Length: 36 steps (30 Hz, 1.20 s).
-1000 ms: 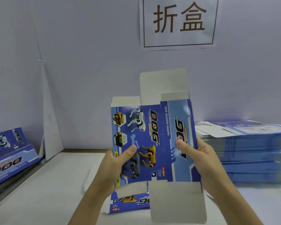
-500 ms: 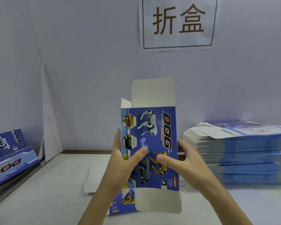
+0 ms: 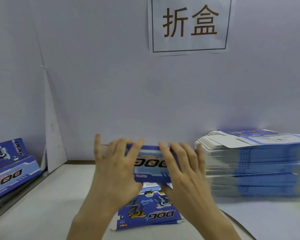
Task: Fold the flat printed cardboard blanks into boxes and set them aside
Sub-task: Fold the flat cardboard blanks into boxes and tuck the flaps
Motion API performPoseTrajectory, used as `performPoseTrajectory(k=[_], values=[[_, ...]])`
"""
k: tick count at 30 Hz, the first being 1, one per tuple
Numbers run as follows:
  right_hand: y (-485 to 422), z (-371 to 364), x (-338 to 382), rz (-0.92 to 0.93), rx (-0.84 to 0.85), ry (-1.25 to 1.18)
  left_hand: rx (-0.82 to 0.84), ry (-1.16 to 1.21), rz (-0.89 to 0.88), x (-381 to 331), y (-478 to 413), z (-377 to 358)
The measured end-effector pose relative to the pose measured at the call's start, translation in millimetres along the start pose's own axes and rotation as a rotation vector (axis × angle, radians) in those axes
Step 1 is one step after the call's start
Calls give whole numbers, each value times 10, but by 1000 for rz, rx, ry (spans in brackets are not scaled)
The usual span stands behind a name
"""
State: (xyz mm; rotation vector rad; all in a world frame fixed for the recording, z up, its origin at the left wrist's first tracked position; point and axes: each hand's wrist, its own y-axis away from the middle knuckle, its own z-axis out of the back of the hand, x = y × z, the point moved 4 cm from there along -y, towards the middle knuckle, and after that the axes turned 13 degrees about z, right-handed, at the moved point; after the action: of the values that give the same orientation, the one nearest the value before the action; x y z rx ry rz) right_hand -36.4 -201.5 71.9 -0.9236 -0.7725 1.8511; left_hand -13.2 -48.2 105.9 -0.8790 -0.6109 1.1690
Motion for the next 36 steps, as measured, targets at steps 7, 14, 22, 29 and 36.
performPoseTrajectory(k=[7,14,22,29,36], values=[[36,107,-383,-500,-138,-680,214,861,566,381,-68,76],[81,65,-390,-676,39,-1469,507,1316,711,84,59,-238],[81,57,-467,-648,-92,-1538,972,1382,616,-102,179,-339],[81,105,-440,-515,111,-1435,769,1582,714,-32,146,-393],[92,232,-542,-438,-143,-1287,987,1480,666,-68,167,-366]])
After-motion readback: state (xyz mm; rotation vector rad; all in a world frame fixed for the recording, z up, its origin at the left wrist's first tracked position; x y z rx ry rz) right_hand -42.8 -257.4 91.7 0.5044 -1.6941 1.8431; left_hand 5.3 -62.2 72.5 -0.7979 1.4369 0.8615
